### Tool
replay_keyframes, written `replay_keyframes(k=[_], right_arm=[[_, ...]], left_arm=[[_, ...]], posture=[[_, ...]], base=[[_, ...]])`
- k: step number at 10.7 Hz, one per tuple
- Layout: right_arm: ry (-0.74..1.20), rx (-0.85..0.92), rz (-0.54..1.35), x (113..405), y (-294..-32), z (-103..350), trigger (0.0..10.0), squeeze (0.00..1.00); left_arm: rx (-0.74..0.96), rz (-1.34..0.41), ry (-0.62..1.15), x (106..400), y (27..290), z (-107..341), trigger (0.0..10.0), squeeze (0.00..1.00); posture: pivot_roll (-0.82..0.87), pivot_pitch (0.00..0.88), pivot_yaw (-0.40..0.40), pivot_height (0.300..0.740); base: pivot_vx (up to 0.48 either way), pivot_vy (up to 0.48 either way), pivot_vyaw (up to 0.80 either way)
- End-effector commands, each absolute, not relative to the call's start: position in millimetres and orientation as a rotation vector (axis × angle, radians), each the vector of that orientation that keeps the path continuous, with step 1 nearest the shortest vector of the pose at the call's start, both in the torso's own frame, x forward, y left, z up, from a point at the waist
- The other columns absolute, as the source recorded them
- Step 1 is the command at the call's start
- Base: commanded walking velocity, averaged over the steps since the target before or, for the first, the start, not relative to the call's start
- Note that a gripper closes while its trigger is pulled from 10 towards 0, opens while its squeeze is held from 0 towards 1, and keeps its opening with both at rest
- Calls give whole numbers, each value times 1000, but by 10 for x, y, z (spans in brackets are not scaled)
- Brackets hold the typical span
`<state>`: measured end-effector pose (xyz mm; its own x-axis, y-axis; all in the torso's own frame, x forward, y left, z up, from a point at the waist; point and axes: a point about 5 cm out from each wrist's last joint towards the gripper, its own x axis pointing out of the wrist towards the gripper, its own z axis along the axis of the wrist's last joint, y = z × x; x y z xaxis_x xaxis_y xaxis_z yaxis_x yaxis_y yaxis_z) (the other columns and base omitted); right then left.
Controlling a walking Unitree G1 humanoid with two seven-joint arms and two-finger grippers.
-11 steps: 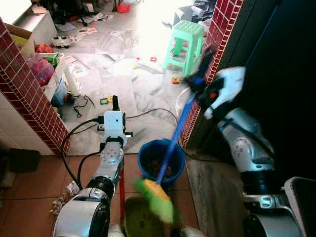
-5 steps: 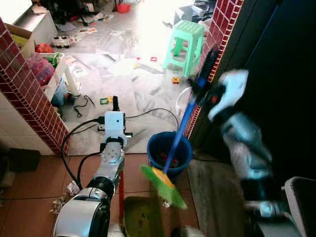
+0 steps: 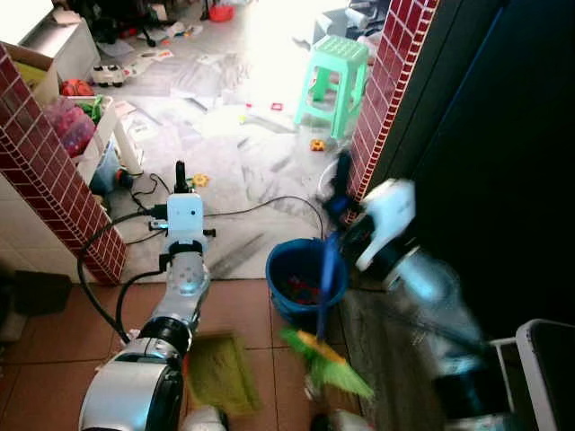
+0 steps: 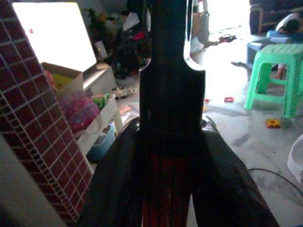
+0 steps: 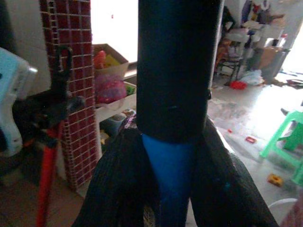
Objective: Sweep floor
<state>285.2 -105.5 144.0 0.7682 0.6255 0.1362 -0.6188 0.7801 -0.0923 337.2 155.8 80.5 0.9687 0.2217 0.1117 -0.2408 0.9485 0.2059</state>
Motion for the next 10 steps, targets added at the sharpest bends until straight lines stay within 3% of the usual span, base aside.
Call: replay_keyframes(k=[1, 5, 8, 10], right_arm=[[-253, -73, 690, 2815, -1009, 1603, 10000, 0], [-296, -19, 549, 2914, -1066, 1736, 10000, 0], [-363, 45, 454, 2991, -1081, 2002, 10000, 0], [-304, 4, 450, 2953, -1150, 1860, 10000, 0]], left_arm=[[212, 204, -122, 3382, 1505, 853, 10000, 0], [124, -76, -24, 3347, 1152, 713, 10000, 0], [86, -118, 35, 3331, 1139, 642, 10000, 0], [43, -88, 92, 3322, 1147, 588, 10000, 0]], posture=[[-114, 44, -17, 740], [-120, 50, -15, 740], [-127, 60, -11, 740], [-121, 63, -23, 740]], base=[[0, 0, 0], [0, 0, 0], [0, 0, 0], [0, 0, 0]])
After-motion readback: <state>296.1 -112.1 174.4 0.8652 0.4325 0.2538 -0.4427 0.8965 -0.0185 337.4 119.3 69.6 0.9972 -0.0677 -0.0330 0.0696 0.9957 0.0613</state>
